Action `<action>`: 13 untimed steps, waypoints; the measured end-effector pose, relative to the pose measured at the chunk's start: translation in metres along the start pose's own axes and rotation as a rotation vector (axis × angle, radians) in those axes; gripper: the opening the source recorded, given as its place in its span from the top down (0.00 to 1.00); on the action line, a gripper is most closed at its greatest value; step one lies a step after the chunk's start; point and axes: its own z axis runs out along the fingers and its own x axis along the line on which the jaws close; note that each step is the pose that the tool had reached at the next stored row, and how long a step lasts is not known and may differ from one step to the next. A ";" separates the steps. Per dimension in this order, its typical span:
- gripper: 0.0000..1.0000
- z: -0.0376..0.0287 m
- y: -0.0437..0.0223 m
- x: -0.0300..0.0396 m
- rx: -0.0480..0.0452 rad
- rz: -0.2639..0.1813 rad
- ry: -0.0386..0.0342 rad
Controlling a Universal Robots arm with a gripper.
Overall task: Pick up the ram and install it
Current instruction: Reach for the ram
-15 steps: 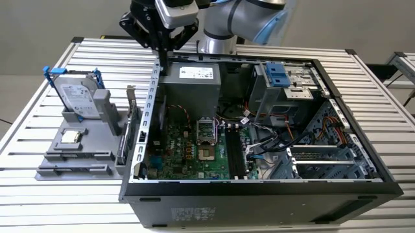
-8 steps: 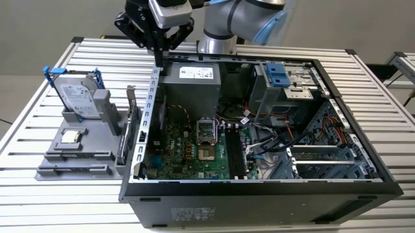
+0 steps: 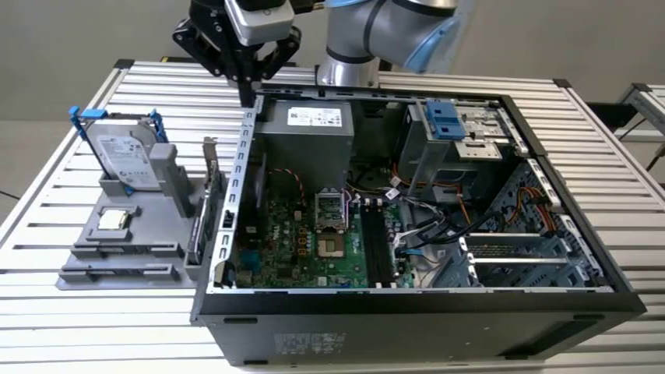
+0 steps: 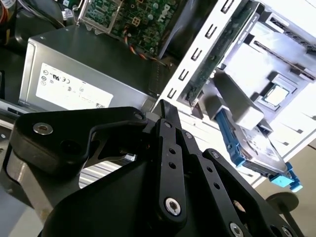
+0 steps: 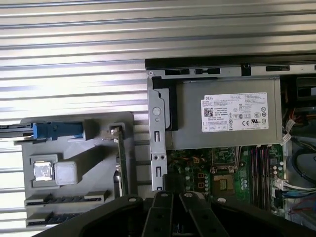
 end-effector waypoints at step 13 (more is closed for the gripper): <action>1.00 -0.0004 -0.0013 0.0188 -0.0031 0.000 0.0002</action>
